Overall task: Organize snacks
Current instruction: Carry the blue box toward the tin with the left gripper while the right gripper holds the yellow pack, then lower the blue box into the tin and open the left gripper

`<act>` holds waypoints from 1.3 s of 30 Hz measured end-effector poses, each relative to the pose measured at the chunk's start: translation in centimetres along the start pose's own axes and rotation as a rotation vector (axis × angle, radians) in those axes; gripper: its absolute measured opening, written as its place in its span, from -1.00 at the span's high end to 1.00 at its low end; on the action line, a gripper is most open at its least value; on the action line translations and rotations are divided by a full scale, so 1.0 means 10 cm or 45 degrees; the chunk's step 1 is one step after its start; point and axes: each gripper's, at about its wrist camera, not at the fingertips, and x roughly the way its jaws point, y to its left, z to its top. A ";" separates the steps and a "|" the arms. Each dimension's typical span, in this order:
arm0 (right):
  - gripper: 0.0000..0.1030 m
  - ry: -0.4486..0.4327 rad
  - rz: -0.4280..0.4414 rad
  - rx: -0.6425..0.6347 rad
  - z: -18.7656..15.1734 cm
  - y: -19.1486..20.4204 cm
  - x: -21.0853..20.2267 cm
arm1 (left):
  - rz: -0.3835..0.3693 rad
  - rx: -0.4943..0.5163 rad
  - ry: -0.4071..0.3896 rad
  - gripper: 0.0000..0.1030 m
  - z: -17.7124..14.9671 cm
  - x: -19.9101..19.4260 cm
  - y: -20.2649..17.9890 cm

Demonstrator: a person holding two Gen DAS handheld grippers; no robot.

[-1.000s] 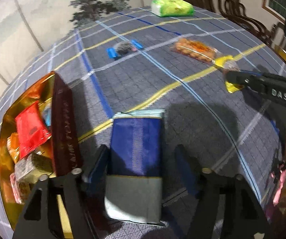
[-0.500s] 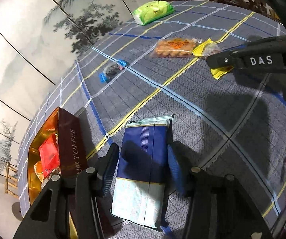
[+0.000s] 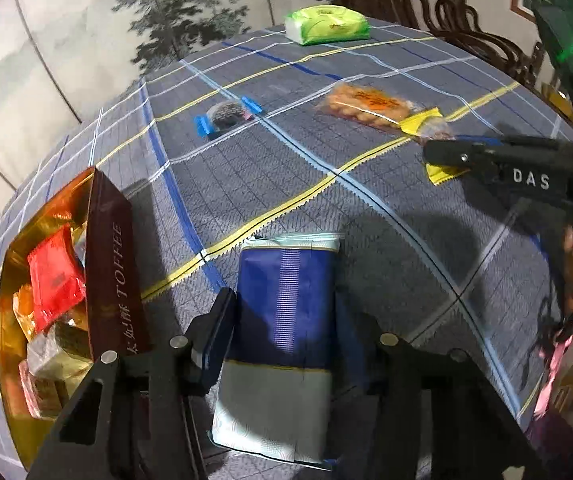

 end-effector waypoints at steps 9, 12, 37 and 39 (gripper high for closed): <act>0.51 -0.004 0.027 0.034 0.01 -0.04 0.00 | -0.322 -0.243 0.029 0.15 -0.06 -0.14 0.16; 0.51 -0.009 0.049 0.066 0.01 -0.10 -0.01 | -0.351 -0.305 0.017 0.15 -0.01 -0.25 0.24; 0.51 -0.021 0.009 0.041 -0.01 -0.03 -0.03 | 0.078 -0.615 -0.154 0.14 -0.61 -1.11 1.60; 0.51 -0.024 0.001 0.044 -0.01 -0.04 -0.04 | 0.091 -0.619 -0.136 0.14 -0.63 -1.01 1.64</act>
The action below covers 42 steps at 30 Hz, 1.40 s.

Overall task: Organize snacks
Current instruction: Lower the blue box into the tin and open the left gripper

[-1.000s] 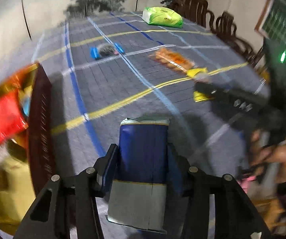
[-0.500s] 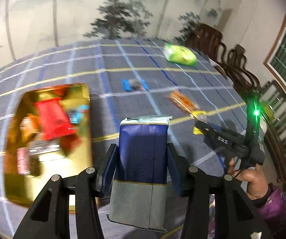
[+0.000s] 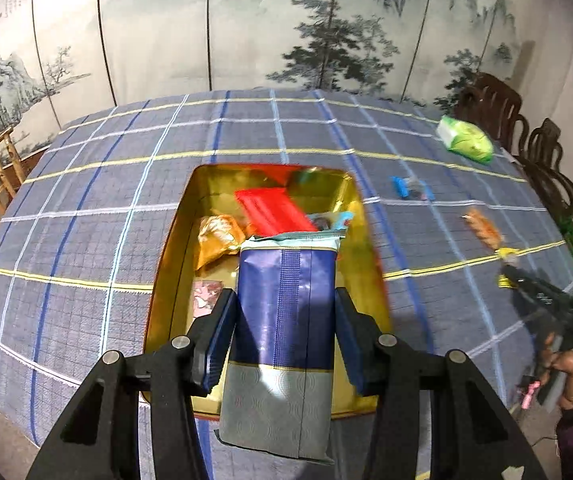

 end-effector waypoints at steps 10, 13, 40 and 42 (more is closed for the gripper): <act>0.51 -0.015 -0.014 -0.011 -0.06 0.07 -0.17 | 0.001 0.056 0.011 0.15 -0.04 0.25 -0.10; 0.51 -0.039 -0.009 -0.022 -0.02 0.13 -0.27 | 0.011 0.075 0.010 0.14 -0.05 0.28 -0.15; 0.51 -0.003 0.423 -0.302 0.36 1.99 -0.45 | 0.182 0.069 -0.151 -0.41 -0.16 -0.05 0.13; 0.51 0.020 0.443 -0.322 0.35 2.15 -0.36 | 0.190 0.063 -0.155 -0.42 -0.17 -0.07 0.19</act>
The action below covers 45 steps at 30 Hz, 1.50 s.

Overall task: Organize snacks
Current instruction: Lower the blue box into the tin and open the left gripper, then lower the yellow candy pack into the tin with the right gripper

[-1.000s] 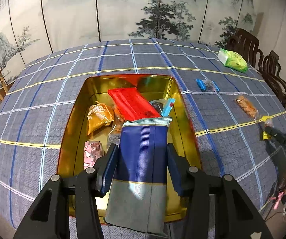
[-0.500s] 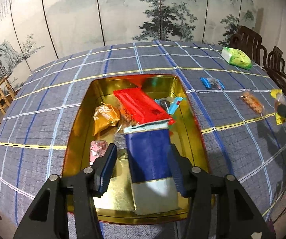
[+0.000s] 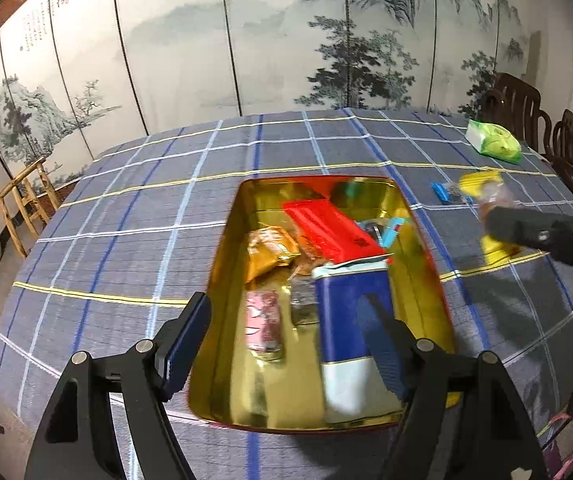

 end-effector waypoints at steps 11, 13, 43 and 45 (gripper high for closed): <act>0.51 0.130 0.058 0.025 0.11 0.25 0.66 | 0.064 -0.022 -0.012 -0.66 -0.07 -0.02 0.21; 0.51 0.143 0.054 0.029 0.13 0.28 0.74 | 0.064 -0.029 -0.008 -0.71 -0.08 0.00 0.25; 0.37 0.039 0.285 0.174 0.38 0.09 0.86 | 0.135 -0.013 0.049 -0.85 -0.06 -0.03 0.23; 0.37 -0.021 0.257 0.164 0.38 0.00 0.68 | 0.131 0.009 0.029 -0.85 -0.01 -0.09 0.19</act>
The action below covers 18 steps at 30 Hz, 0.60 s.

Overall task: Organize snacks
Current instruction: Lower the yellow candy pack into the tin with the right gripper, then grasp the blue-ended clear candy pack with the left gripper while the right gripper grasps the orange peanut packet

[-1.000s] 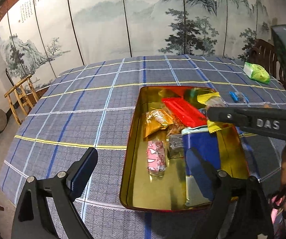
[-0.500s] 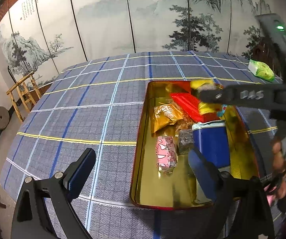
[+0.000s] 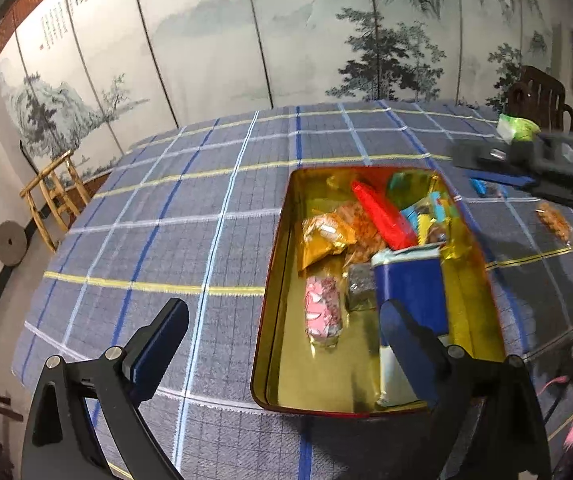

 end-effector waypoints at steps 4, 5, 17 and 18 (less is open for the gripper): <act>0.35 -0.112 -0.223 -0.109 -0.10 -0.27 -0.62 | -0.028 0.047 -0.033 -0.87 0.14 -0.10 -0.14; 0.30 -0.130 -0.283 -0.122 -0.15 -0.36 -0.75 | -0.047 0.058 -0.035 -0.87 0.18 -0.12 -0.18; 0.25 -0.132 -0.924 0.076 -0.71 -1.98 -1.80 | -0.427 0.333 0.034 -0.87 1.07 0.04 -1.65; 0.25 -0.143 -0.906 0.112 -0.72 -2.06 -1.83 | -0.455 0.380 0.032 -0.87 1.16 0.13 -1.84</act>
